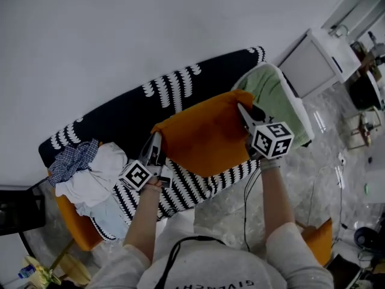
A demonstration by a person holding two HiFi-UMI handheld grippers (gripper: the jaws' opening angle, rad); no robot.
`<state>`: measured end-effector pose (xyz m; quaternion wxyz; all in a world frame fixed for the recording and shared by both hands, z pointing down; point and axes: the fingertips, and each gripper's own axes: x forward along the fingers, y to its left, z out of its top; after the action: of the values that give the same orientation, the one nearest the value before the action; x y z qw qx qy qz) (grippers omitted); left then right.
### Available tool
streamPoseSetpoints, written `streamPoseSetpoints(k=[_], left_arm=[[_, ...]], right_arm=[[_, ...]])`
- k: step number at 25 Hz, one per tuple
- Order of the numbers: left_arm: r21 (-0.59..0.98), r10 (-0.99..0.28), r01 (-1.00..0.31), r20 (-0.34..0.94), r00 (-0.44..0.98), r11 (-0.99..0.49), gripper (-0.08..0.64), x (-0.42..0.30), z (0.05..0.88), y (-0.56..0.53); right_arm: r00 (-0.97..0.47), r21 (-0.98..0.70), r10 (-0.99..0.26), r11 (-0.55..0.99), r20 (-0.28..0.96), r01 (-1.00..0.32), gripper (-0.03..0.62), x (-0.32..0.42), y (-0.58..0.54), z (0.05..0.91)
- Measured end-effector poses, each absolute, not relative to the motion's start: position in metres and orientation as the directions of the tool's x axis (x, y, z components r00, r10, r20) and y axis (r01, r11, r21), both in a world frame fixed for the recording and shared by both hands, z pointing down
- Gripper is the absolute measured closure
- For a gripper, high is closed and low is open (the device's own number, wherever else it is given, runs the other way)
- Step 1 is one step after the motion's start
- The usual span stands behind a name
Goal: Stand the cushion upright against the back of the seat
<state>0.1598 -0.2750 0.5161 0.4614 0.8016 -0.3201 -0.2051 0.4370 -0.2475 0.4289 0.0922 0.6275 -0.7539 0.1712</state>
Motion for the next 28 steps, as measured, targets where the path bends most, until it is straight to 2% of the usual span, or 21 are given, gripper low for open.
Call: streamPoseSetpoints(k=[5,13,18,22,23,24,28], left_arm=[[0.871,-0.711,-0.331,-0.03,0.703,-0.364,0.529,0.161,0.521,-0.303],[0.875,-0.702,-0.366,0.043,0.711,-0.317,0.529,0.161,0.572,-0.318],[0.845,-0.712,-0.483,0.192,0.676,-0.23,0.528,0.138,0.631,-0.317],[0.722,-0.694,-0.656,0.355,0.626,-0.223,0.521,0.098,0.664,-0.308],[0.679,-0.686,-0.696,0.392,0.613,-0.234,0.481,0.087,0.668,-0.306],[0.645,-0.683,-0.723,0.414,0.602,-0.246,0.434,0.078,0.669,-0.304],[0.587,-0.732,-0.767,0.4,0.552,-0.258,0.42,0.047,0.653,-0.304]], right_arm=[[-0.226,-0.087,-0.915,0.209,0.333,-0.974,0.508,0.424,-0.293,0.415],[-0.294,0.048,-0.896,0.327,0.333,-0.944,0.508,0.378,-0.33,0.406],[-0.387,0.051,-0.844,0.434,0.372,-0.899,0.508,0.329,-0.34,0.436],[-0.467,0.034,-0.789,0.522,0.399,-0.852,0.508,0.286,-0.348,0.459],[-0.487,0.029,-0.773,0.543,0.406,-0.839,0.508,0.275,-0.35,0.464],[-0.504,0.026,-0.758,0.563,0.415,-0.826,0.508,0.265,-0.351,0.469],[-0.547,0.045,-0.706,0.63,0.451,-0.776,0.508,0.227,-0.353,0.487]])
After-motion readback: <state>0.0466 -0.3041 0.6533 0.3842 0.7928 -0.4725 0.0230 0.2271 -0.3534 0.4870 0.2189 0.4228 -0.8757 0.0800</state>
